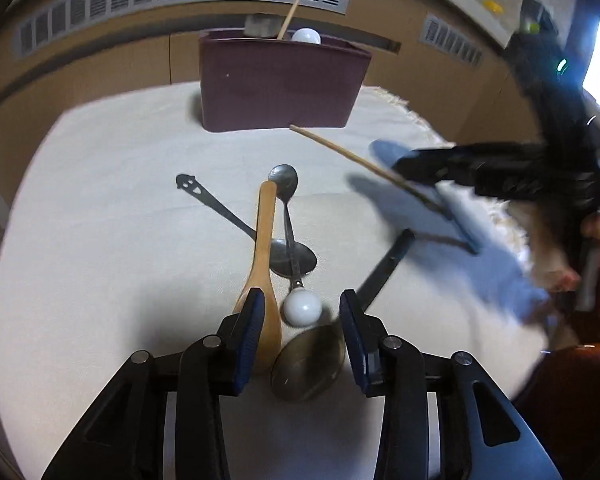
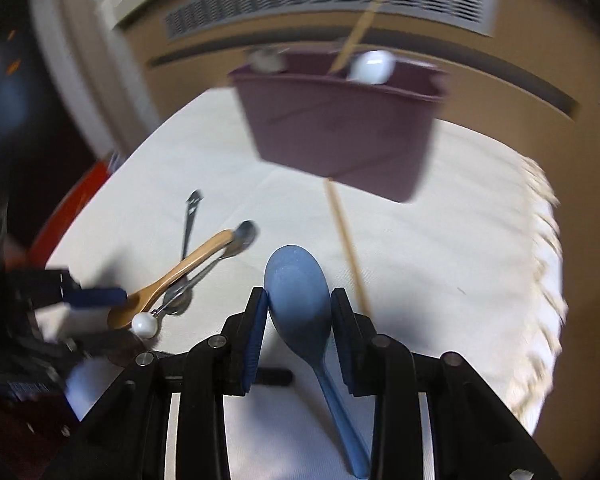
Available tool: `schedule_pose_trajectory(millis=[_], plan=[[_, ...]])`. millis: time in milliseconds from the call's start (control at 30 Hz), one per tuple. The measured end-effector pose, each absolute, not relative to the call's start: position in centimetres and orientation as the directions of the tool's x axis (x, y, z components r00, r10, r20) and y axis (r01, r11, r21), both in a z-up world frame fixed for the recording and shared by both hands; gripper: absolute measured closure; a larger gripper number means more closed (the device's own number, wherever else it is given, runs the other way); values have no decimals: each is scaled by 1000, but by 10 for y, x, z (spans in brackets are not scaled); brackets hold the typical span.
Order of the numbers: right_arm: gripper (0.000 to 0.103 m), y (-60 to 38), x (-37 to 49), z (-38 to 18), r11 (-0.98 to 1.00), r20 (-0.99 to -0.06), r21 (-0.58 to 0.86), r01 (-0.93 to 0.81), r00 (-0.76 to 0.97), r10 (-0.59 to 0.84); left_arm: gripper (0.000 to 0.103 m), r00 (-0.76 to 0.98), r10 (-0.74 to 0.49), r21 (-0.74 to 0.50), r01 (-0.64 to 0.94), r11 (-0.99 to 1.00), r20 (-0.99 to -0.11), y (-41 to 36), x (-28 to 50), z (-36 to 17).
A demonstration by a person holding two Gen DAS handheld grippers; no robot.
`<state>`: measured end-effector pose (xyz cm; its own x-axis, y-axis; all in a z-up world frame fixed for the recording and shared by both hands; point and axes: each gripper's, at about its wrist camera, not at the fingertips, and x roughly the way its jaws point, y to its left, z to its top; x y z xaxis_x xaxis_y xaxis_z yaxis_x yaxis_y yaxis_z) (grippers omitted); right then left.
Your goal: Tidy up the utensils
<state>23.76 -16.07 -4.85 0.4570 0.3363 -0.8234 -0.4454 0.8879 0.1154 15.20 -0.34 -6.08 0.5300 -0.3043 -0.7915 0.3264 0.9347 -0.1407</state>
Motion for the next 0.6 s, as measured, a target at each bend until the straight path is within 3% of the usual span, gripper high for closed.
schedule_pose_trajectory(millis=[67, 233, 333, 600], plan=[[74, -167, 236, -46, 903, -815, 128, -410, 476, 331, 70, 523, -267, -116, 304, 946, -810, -10, 155, -67], [74, -169, 222, -38, 926, -803, 114, -359, 516, 299, 72, 543, -252, -107, 283, 953, -801, -10, 157, -68], [74, -167, 217, -29, 937, -795, 71, -343, 548, 261, 81, 544, -266, -131, 273, 953, -796, -5, 160, -68], [76, -170, 207, -13, 947, -767, 32, -320, 599, 228, 81, 612, -257, -108, 269, 957, -748, 2, 170, -38]])
